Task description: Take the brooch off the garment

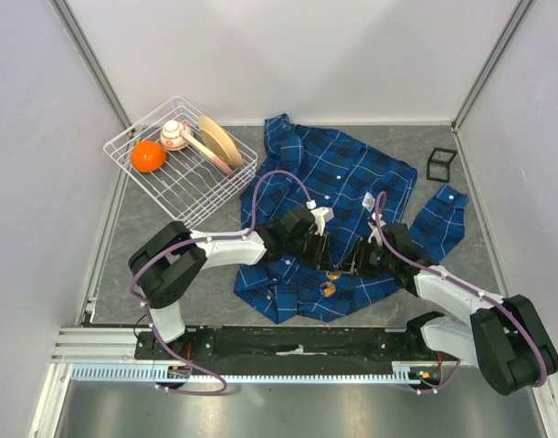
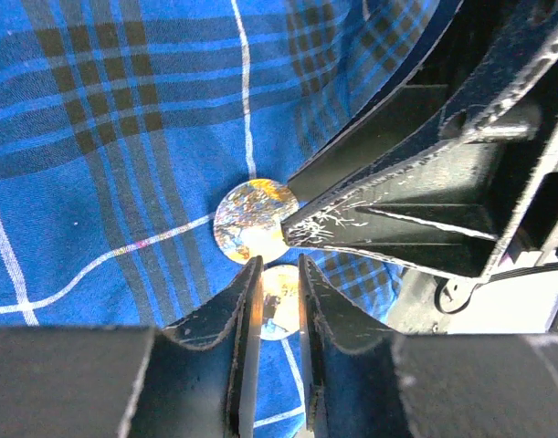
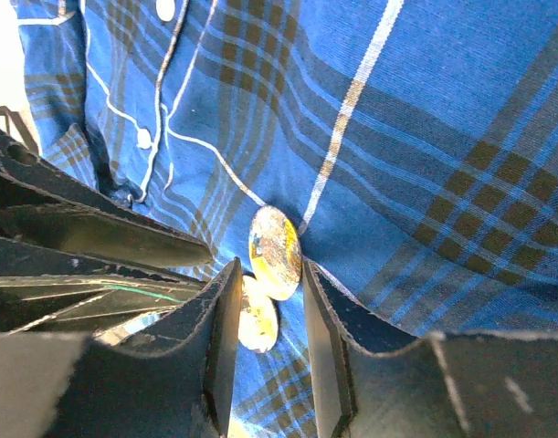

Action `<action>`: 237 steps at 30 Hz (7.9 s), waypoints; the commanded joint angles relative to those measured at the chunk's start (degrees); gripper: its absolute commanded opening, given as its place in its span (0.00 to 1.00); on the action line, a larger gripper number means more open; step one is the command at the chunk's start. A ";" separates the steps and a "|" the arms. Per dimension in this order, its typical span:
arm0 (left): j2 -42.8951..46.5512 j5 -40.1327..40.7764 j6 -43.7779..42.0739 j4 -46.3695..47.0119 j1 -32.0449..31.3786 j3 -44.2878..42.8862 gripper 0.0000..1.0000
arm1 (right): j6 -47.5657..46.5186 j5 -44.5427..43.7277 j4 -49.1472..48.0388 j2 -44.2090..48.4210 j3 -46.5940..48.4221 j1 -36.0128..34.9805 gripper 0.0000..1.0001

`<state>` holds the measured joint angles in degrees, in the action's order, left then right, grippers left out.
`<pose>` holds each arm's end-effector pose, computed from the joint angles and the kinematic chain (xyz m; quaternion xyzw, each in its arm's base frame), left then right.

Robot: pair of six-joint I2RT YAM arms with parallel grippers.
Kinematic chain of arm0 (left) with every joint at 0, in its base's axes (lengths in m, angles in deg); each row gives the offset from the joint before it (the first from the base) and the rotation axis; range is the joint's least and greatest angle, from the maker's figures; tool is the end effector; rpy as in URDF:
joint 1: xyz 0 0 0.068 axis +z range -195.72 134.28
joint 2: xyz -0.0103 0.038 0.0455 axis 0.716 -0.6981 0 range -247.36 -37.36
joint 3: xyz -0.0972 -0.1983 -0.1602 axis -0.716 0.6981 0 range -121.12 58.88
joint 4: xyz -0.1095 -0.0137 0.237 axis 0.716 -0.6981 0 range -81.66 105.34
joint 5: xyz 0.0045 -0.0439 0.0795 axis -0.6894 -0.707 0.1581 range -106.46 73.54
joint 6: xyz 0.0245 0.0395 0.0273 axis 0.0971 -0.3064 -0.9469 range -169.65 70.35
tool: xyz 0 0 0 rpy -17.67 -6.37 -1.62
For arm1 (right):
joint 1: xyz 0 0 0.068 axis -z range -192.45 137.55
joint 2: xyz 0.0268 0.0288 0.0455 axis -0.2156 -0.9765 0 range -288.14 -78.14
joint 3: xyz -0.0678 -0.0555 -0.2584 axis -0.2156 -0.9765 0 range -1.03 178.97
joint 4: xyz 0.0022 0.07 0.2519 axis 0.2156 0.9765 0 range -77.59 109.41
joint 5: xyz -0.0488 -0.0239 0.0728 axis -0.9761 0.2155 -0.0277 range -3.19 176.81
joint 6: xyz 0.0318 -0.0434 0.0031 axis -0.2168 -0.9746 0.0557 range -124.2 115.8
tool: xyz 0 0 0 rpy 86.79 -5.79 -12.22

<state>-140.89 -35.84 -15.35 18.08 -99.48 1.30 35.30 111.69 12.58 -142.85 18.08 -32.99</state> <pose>0.2114 -0.3083 0.1622 0.2187 0.8804 -0.3831 0.1741 0.1778 0.0827 0.1431 0.0691 0.9056 0.3568 0.2185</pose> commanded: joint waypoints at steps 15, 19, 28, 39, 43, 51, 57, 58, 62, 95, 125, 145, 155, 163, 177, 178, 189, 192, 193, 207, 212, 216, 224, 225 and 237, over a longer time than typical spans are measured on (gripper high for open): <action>3.24 0.74 17.09 -8.97 -0.12 -4.20 0.51 | -1.88 1.75 -2.36 1.69 0.31 -0.21 0.36; 3.07 -0.40 27.29 -9.86 0.14 -4.29 0.56 | -3.90 1.13 -1.48 1.16 0.14 -0.21 0.29; -2.29 -6.20 48.04 -10.21 1.72 -4.56 0.54 | -7.60 1.04 -0.87 1.07 -0.04 -0.12 0.04; -3.87 -2.33 56.48 -9.69 3.04 -3.85 0.53 | -7.78 2.19 -2.19 4.24 -1.62 -0.12 0.00; -4.75 -2.42 58.85 -9.25 3.66 -3.85 0.56 | -7.69 2.45 -2.27 5.03 -1.97 -0.12 0.00; -6.60 -2.25 61.67 -11.18 3.84 -5.79 0.57 | -8.13 3.33 -3.15 5.03 -2.24 -0.12 0.00; -9.06 -2.42 61.76 -12.32 3.92 -8.51 0.56 | -8.13 3.68 -3.24 5.20 -2.24 -0.12 0.00; -9.15 -2.42 61.50 -12.41 3.84 -8.77 0.56 | -8.13 3.59 -3.24 5.29 -2.24 -0.21 0.00; -9.06 -1.98 60.88 -13.11 3.84 -8.42 0.53 | -8.13 3.07 -2.89 5.64 -1.98 -0.12 0.00; -4.05 9.00 41.47 -18.65 3.57 -11.85 0.02 | -3.56 -4.14 8.45 7.23 5.76 3.39 0.48; -2.64 -5.66 56.54 -8.72 2.87 -2.98 0.57 | -8.04 8.08 -2.62 1.51 -0.04 1.99 0.17; -8.89 -3.39 60.26 -22.69 3.48 -12.73 0.59 | -9.18 8.51 -3.68 4.50 -0.92 1.64 0.00; -10.47 -3.12 60.62 -24.80 3.05 -14.40 0.54 | -9.18 8.69 -4.47 4.15 -0.66 1.11 0.00; -11.00 -2.52 59.57 -25.68 2.52 -15.54 0.38 | -8.66 7.29 -3.77 4.33 -0.31 0.85 0.01; -8.36 8.90 44.03 -30.16 1.91 -18.62 0.15 | -0.66 1.05 -0.25 8.55 1.54 2.17 0.40; -7.84 9.79 43.05 -29.99 1.90 -18.71 0.15 | -1.27 1.13 -0.25 7.85 1.63 2.25 0.39; -3.18 11.29 32.76 -15.41 0.85 -11.33 0.07 | -4.79 5.52 -0.69 3.89 1.19 2.25 0.21; -2.91 11.03 32.32 -13.47 0.76 -10.54 0.14 | -5.14 6.93 -1.39 3.80 0.93 2.25 0.19; -3.00 10.85 32.32 -12.51 0.76 -10.36 0.16 | -5.23 7.11 -1.48 3.54 0.84 2.25 0.19; -1.77 9.27 32.05 -6.35 0.67 -6.84 0.29 | -4.44 9.21 -5.43 0.99 -1.01 1.55 0.13; -2.21 8.65 31.79 -5.82 0.50 -6.58 0.21 | -3.82 9.48 -6.14 0.46 -1.27 1.20 0.12; -1.51 9.27 30.74 -5.64 0.32 -6.14 0.06 | -2.16 4.39 -3.33 3.00 -1.27 1.29 0.12; -0.36 9.71 29.07 -5.64 0.14 -5.17 0.22 | -0.83 6.40 -7.11 0.47 -1.71 1.20 0.12; 0.07 9.88 29.06 -5.64 0.14 -5.08 0.26 | -1.27 6.67 -7.28 0.02 -1.71 1.20 0.12; -1.59 8.57 31.79 -6.96 0.14 -5.69 0.40 | -3.12 9.48 -7.81 -2.26 -0.92 -0.56 0.11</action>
<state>-142.70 -27.14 16.24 10.74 -98.95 -3.73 33.49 119.30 6.83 -144.62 16.70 -32.66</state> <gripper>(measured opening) 0.421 0.112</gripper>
